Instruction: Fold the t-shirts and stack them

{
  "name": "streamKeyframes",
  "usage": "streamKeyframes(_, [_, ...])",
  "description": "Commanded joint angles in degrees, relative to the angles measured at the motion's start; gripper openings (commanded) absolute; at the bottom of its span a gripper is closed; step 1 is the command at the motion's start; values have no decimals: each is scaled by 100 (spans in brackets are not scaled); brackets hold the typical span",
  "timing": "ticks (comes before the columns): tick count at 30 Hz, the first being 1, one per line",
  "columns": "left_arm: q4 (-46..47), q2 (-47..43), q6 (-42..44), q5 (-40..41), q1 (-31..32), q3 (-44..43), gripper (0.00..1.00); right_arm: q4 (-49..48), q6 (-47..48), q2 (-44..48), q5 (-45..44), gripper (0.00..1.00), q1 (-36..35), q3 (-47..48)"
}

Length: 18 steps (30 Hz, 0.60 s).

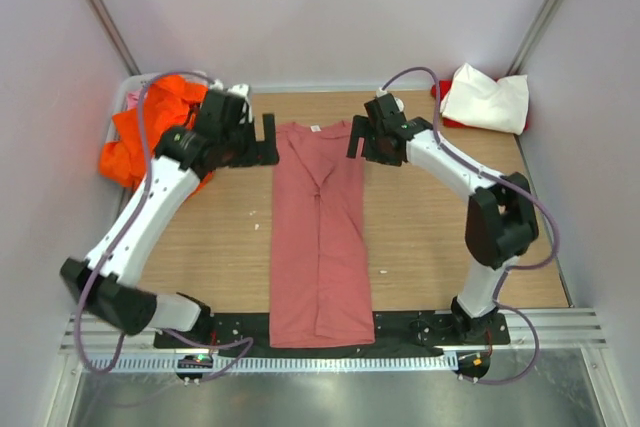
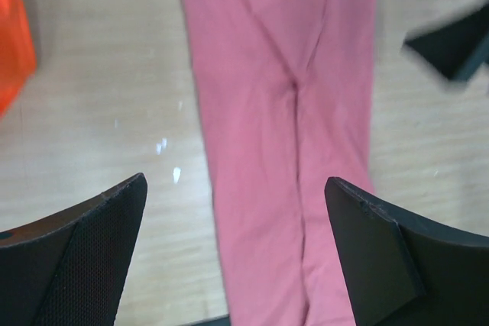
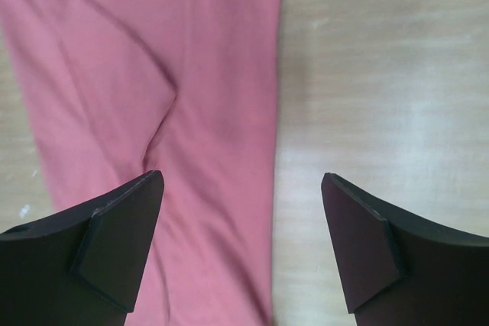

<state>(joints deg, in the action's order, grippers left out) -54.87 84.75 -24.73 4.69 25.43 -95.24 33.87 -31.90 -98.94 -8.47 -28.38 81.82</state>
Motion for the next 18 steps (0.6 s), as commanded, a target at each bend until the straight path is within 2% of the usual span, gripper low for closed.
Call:
streamKeyframes(1, [511,-1141,-259,-20,59,1774,100,-713,597,-606,416,90,332,685])
streamKeyframes(3, [574,-1986,-278,-152,67,2288,100,-977,641,-976,688,83,579,1044])
streamKeyframes(5, [566,-2600,-269,-258,67,2773,100,-961,659,-1583,768,80,745,1361])
streamKeyframes(8, [530,-3086,-199,-354,67,3160,100,-917,589,-2267,768,79,904,1985])
streamKeyframes(9, [504,-3348,-181,-355,67,3239,100,-1013,536,-2392,1151,76,983,2109])
streamKeyframes(15, [652,-4316,-41,-241,67,3863,100,-1497,281,-3323,1620,65,1063,2548])
streamKeyframes(18, [829,-4528,3,-232,67,4110,100,-1725,149,-3588,1708,61,1063,2654])
